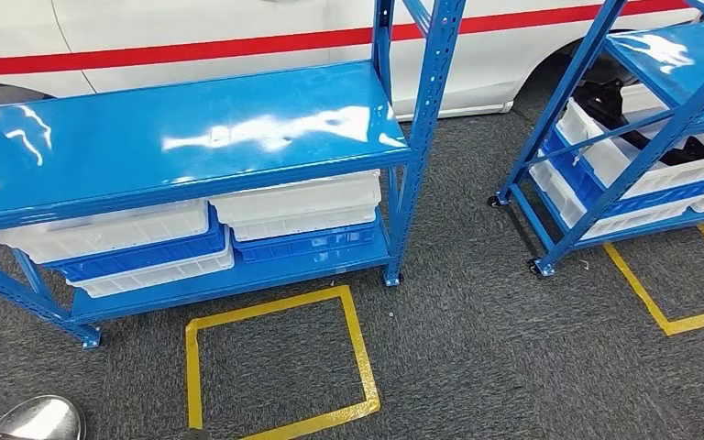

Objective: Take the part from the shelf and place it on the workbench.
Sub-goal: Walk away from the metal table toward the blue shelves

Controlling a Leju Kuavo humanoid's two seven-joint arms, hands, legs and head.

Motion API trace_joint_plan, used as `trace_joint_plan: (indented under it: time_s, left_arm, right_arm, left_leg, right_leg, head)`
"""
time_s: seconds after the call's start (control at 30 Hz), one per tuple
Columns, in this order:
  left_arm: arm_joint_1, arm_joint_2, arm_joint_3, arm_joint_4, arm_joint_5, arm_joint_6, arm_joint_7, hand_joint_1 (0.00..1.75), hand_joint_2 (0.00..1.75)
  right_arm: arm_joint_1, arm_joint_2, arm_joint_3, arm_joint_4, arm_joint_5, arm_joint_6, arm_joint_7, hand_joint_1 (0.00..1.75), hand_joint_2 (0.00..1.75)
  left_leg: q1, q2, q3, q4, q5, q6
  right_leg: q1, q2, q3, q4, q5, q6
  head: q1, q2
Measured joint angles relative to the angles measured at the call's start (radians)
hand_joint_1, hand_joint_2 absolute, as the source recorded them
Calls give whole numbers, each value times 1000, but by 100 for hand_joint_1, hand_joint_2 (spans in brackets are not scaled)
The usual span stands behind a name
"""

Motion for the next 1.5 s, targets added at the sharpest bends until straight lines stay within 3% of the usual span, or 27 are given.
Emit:
trace_joint_plan:
  time_s: [0.03, 0.1, 0.17, 0.2, 0.23, 0.27, 0.3, 0.37, 0.43, 0.53, 0.6, 0.7, 0.73, 0.77, 0.8, 0.87, 0.93, 1.03, 1.1, 1.2, 1.23, 1.27, 1.3, 1.4, 1.43, 1.5]
  left_arm:
    - [0, 0, 0, 0, 1, 0, 0, 0, 175]
    - [-1, 0, 0, 0, 4, 2, 1, 0, 87]
    - [0, 0, 0, 0, 7, 3, 1, 0, 0]
    - [1, 0, 0, 0, 10, 3, 1, 0, 0]
    - [2, 1, 1, 0, 12, 3, 1, 0, 0]
    - [2, 1, 1, 0, 15, 3, 1, 0, 0]
    - [2, 2, 1, 0, 17, 3, 1, 0, 0]
    - [2, 2, 2, 0, 18, 4, 1, 0, 0]
    - [1, 2, 4, 0, 18, 4, 0, 0, 0]
    - [3, 2, 7, 0, 19, 4, 1, 0, 0]
    - [2, 2, 8, 0, 19, 5, 1, 0, 0]
    - [2, 2, 9, 0, 20, 6, 1, 0, 0]
    - [3, 2, 9, 0, 20, 6, 1, 0, 0]
    - [3, 2, 10, 0, 20, 6, 1, 0, 0]
    - [3, 2, 11, 0, 20, 6, 1, 0, 0]
    - [3, 2, 13, 0, 20, 6, 1, 0, 0]
    - [2, 2, 14, 0, 20, 6, 1, 0, 0]
    - [0, 2, 15, 0, 20, 6, 1, 0, 0]
    - [1, 2, 15, 0, 20, 6, 1, 0, 0]
    - [1, 2, 16, 0, 20, 6, 1, 0, 0]
    - [2, 2, 17, 0, 20, 6, 1, 0, 0]
    - [3, 2, 17, 0, 20, 6, 1, 0, 0]
    - [3, 2, 18, 0, 20, 6, 1, 0, 0]
    - [2, 3, 21, 0, 20, 6, 1, 0, 0]
    - [1, 3, 21, 0, 20, 6, 1, 0, 0]
    - [0, 3, 23, 0, 19, 6, 2, 0, 0]
  right_arm:
    - [0, 0, 0, 0, 0, 2, -3, 0, 0]
    - [0, 1, 0, 0, -2, 9, -20, 0, 0]
    - [0, 1, 0, 0, -3, 22, -53, 0, 0]
    - [1, 1, 0, 0, -3, 30, -72, 0, 0]
    - [1, 1, 0, 0, -2, 36, -91, 0, 0]
    - [2, 1, 0, 0, 0, 41, -107, 0, 0]
    - [2, 1, 0, 0, 3, 43, -119, 0, 0]
    - [2, 1, 0, 0, 15, 43, -128, 0, 87]
    - [1, 1, 0, 0, 28, 41, -128, 0, 175]
    - [2, 0, 1, 0, 39, 39, -125, 0, 175]
    - [3, -1, 1, 0, 41, 39, -124, 0, 175]
    - [3, -3, 1, 0, 42, 39, -122, 0, 175]
    - [4, -4, 1, 0, 42, 39, -122, 0, 175]
    - [4, -4, 1, 0, 42, 39, -122, 0, 175]
    - [5, -4, 1, 0, 42, 39, -122, 0, 175]
    - [6, -5, 1, 0, 42, 39, -122, 0, 175]
    - [5, -5, 1, 0, 42, 39, -122, 0, 175]
    - [5, -6, 1, 0, 42, 39, -122, 0, 175]
    - [5, -6, 1, 0, 42, 39, -122, 0, 175]
    - [5, -6, 1, 0, 42, 39, -122, 0, 175]
    - [5, -6, 1, 0, 42, 39, -122, 0, 175]
    - [6, -6, 1, 0, 42, 39, -122, 0, 175]
    - [6, -6, 1, 0, 42, 39, -122, 0, 175]
    - [5, -6, 1, 0, 42, 40, -122, 0, 175]
    - [5, -6, 1, 0, 42, 41, -122, 0, 175]
    - [5, -6, 1, 0, 45, 42, -122, 0, 175]
  left_leg:
    - [1, -1, 0, 3, -4, -5]
    - [1, -4, -22, 56, -42, -14]
    - [5, -6, -79, 179, -109, -21]
    - [8, -6, -108, 239, -132, -25]
    - [10, -6, -125, 274, -137, -29]
    - [11, -6, -125, 270, -121, -31]
    - [13, -6, -107, 230, -89, -32]
    - [15, -6, -44, 94, -23, -31]
    - [13, -8, -10, 18, -2, -23]
    - [10, -8, -9, 8, 0, -4]
    - [13, -7, -8, 1, 7, 10]
    - [13, -3, -11, 1, 9, 17]
    - [13, -3, -11, 1, 9, 17]
    - [13, -2, -11, 2, 8, 17]
    - [13, -3, -9, 2, 7, 16]
    - [12, -4, -4, 3, 4, 11]
    - [8, -4, -3, 4, 0, 3]
    - [8, -4, -2, 3, -1, -13]
    - [10, -5, -15, 34, -26, -23]
    - [11, -6, -94, 206, -117, -32]
    - [12, -6, -120, 259, -134, -33]
    - [12, -6, -132, 282, -131, -33]
    - [12, -6, -125, 264, -109, -32]
    - [9, -6, -42, 80, -14, -21]
    - [8, -6, -23, 38, -2, -17]
    - [3, -7, -14, 13, -2, -10]
  right_leg:
    - [-2, 0, 3, -6, 3, -4]
    - [-9, -2, 8, -19, 9, -16]
    - [-11, -2, 8, -23, 11, -22]
    - [-11, -1, 7, -22, 11, -23]
    - [-11, 0, 7, -21, 11, -23]
    - [-11, 2, 8, -19, 10, -22]
    - [-12, 4, 8, -17, 8, -20]
    - [-11, 6, 8, -7, 2, -12]
    - [-8, 8, 4, 3, -4, -2]
    - [-9, 8, 2, 8, -5, 14]
    - [-13, 6, -14, 46, -35, 24]
    - [-17, 5, -100, 229, -129, 35]
    - [-17, 5, -123, 276, -141, 37]
    - [-17, 4, -129, 288, -133, 37]
    - [-18, 4, -114, 257, -106, 35]
    - [-17, 2, -45, 118, -37, 28]
    - [-11, 2, 0, 21, -7, 19]
    - [-7, 3, 3, 4, -6, 5]
    - [-12, 2, 6, -5, -1, -9]
    - [-12, 1, 5, -8, 1, -21]
    - [-10, 1, 5, -6, 0, -22]
    - [-10, 1, 5, -5, -1, -22]
    - [-9, 3, 5, -2, -2, -22]
    - [-6, 5, 6, 6, -9, -16]
    - [-5, 6, 5, 8, -10, -11]
    - [-3, 6, 3, 10, -9, -1]
  head:
    - [0, 0]
    - [-1, 0]
    - [-2, 0]
    - [-2, 0]
    - [-2, 0]
    - [-2, 0]
    - [-2, 0]
    - [-2, 0]
    - [-2, 0]
    - [-2, 0]
    - [-2, 0]
    - [-2, 0]
    - [-1, 0]
    - [-1, 0]
    - [-1, 0]
    - [-2, 0]
    - [-2, 0]
    - [-2, 0]
    - [-2, 0]
    - [-2, 0]
    - [-2, 0]
    - [-2, 0]
    - [-2, 0]
    - [-2, 0]
    - [-2, 0]
    - [-2, 0]
